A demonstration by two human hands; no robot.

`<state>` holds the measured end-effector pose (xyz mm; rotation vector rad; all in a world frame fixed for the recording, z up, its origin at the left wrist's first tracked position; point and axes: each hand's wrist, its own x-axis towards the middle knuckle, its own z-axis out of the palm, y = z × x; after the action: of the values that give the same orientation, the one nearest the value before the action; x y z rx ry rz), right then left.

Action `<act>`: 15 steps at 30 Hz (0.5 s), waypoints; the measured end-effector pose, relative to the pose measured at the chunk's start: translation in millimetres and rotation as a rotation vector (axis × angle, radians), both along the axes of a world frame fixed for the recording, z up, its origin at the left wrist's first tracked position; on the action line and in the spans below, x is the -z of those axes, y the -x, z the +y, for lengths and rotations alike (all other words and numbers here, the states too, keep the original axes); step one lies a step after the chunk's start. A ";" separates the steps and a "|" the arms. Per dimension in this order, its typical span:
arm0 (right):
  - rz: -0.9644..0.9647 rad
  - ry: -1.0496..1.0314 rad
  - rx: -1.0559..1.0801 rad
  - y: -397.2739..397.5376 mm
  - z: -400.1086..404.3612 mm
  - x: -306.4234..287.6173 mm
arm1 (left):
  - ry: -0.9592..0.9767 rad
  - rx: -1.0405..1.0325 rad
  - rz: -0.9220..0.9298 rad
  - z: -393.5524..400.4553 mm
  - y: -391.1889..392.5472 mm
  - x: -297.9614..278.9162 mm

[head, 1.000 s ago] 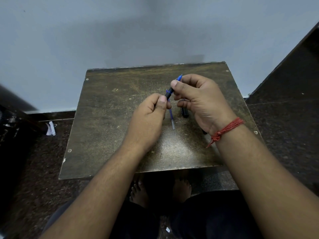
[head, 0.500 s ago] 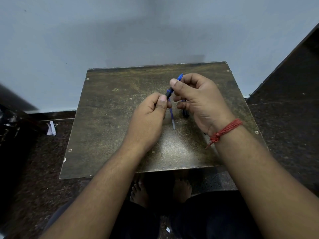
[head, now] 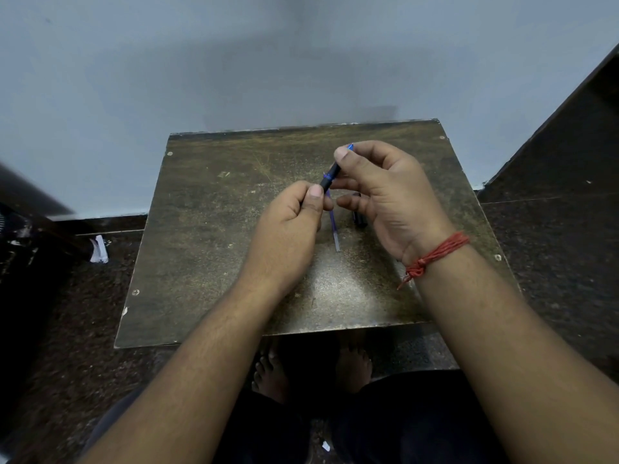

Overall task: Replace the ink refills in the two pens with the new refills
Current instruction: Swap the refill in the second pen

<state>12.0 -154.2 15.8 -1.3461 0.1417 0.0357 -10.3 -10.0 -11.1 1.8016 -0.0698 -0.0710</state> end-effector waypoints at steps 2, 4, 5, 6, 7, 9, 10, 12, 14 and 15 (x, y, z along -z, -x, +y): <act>-0.004 0.029 0.009 -0.6 0.1 2.4 | 0.001 0.007 -0.003 0.1 0.4 -0.6; -0.014 0.041 0.006 -1.1 -1.1 3.1 | -0.003 0.007 -0.002 -0.2 0.6 -0.8; -0.021 0.042 -0.003 -1.0 -1.9 2.6 | -0.003 0.003 0.000 -0.2 0.5 -0.8; -0.028 0.043 -0.008 -1.0 -2.6 2.0 | -0.001 -0.001 0.003 -0.1 0.2 -0.5; -0.031 0.037 -0.015 -0.4 -2.9 0.8 | -0.001 -0.003 0.008 0.2 0.0 -0.6; -0.028 0.023 -0.027 0.7 -3.6 -1.0 | -0.012 0.000 0.011 0.4 0.3 -0.5; -0.023 0.014 -0.035 1.2 -3.6 -1.5 | -0.013 0.002 0.009 0.4 0.5 -0.4; -0.008 -0.008 -0.034 1.5 -2.7 -2.0 | -0.008 0.001 0.006 0.1 0.7 -0.5; -0.004 -0.005 -0.013 0.9 -1.5 -0.9 | -0.004 0.001 0.006 0.0 0.6 -0.6; -0.005 0.003 -0.003 0.7 -1.0 -0.1 | -0.004 0.002 0.008 0.2 0.8 -0.8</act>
<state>11.3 -155.2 15.9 -1.3495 0.1356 0.0350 -11.1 -9.8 -10.4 1.8053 -0.0662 -0.0797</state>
